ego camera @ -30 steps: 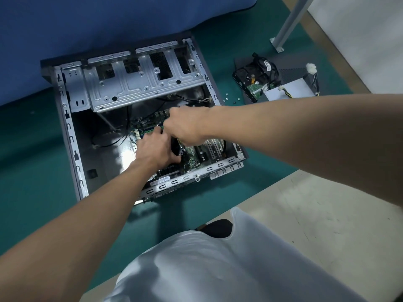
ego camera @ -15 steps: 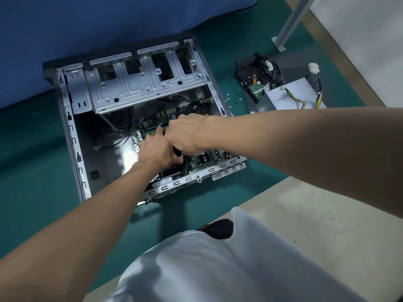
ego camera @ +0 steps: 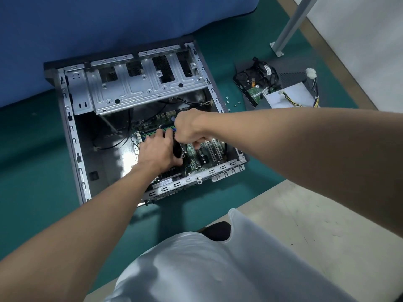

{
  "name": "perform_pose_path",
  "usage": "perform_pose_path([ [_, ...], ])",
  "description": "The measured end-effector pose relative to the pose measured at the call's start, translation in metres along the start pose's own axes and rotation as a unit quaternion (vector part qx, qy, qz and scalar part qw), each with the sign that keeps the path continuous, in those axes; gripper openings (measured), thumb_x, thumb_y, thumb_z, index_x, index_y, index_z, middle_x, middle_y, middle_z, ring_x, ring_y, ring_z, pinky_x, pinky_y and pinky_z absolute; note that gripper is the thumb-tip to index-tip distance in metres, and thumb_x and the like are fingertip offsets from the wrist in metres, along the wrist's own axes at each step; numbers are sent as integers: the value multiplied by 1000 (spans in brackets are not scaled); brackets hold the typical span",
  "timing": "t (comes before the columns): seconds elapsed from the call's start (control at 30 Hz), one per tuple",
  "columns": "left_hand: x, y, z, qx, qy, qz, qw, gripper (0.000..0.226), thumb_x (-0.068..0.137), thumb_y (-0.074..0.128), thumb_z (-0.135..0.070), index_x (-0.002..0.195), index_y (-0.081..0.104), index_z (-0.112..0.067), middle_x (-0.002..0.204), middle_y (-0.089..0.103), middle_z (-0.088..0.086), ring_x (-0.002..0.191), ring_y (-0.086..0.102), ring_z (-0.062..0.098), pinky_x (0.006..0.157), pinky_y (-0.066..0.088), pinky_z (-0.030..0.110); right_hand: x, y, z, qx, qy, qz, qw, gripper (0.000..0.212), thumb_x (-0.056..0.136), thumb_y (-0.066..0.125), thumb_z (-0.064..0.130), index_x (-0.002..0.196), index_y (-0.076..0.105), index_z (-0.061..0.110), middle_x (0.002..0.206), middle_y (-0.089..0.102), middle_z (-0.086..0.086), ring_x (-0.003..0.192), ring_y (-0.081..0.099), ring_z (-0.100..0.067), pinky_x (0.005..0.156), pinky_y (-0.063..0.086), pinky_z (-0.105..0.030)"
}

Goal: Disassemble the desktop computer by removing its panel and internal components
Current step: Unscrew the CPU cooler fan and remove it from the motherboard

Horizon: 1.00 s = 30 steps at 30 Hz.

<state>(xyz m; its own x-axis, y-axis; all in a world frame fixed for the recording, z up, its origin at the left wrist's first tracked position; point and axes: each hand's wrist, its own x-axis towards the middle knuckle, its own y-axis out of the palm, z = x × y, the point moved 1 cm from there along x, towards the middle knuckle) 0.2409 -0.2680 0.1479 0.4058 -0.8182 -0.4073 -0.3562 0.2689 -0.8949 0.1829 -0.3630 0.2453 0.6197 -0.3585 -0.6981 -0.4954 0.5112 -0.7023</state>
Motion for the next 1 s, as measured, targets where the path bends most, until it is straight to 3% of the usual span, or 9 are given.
perform_pose_path([
  [0.1,-1,0,-1,3,-2,0,1000,83,68,77,-51,133,43,-12,123,49,13,108,54,38,82,45,45,-5,-2,4,-98,-25,0,995,28,92,41,12,64,47,9,59,52,-1,50,49,-15,36,37,-20],
  [0.2,-1,1,-1,-1,-2,-3,1000,83,68,77,-49,133,42,-12,123,49,13,109,53,38,83,45,45,-12,1,5,-169,-59,-29,983,7,91,48,12,92,54,10,79,48,-2,70,50,-21,58,40,-28],
  [0.3,-1,2,-1,-12,-5,-1,1000,84,67,78,-48,135,41,-14,125,48,12,110,53,37,85,45,46,-14,11,4,-288,-148,-63,944,30,94,47,12,122,54,12,110,56,-9,98,58,-31,67,40,-35],
  [0.4,-1,2,0,-17,-5,-5,1000,83,67,77,-47,135,42,-15,127,48,11,110,53,36,85,46,45,-13,14,3,-354,-213,-83,907,26,97,45,15,120,55,11,115,56,-9,101,59,-32,68,41,-36],
  [0.5,-1,2,0,-9,2,-5,1000,85,68,77,-49,135,39,-13,125,48,13,110,53,37,83,46,45,-14,8,-3,-241,-151,-80,955,24,92,57,16,115,55,10,107,52,-11,88,57,-30,66,39,-35],
  [0.63,-1,1,1,-10,8,-3,1000,87,69,78,-49,138,36,-16,126,47,13,111,52,38,85,46,47,-11,6,-6,22,20,-52,998,38,94,53,41,72,54,10,75,53,-3,65,53,-20,57,42,-28],
  [0.8,-2,1,-1,-4,9,-3,1000,89,68,78,-50,137,36,-14,128,48,15,113,52,39,86,46,47,-13,2,-6,141,49,44,988,25,96,47,7,116,58,0,94,57,-12,82,52,-23,72,45,-28],
  [0.9,-2,1,-1,-5,8,-4,1000,88,69,78,-50,137,36,-13,127,47,15,112,52,39,85,46,47,-16,5,1,-76,9,13,997,13,95,46,11,104,55,13,95,49,-6,86,51,-25,70,42,-30],
  [1.0,-2,1,-1,-5,7,-5,1000,86,69,76,-49,138,38,-13,128,47,14,114,51,38,87,45,46,-20,14,7,-283,-81,-43,955,23,94,51,15,116,57,12,118,57,-9,103,58,-32,69,40,-37],
])
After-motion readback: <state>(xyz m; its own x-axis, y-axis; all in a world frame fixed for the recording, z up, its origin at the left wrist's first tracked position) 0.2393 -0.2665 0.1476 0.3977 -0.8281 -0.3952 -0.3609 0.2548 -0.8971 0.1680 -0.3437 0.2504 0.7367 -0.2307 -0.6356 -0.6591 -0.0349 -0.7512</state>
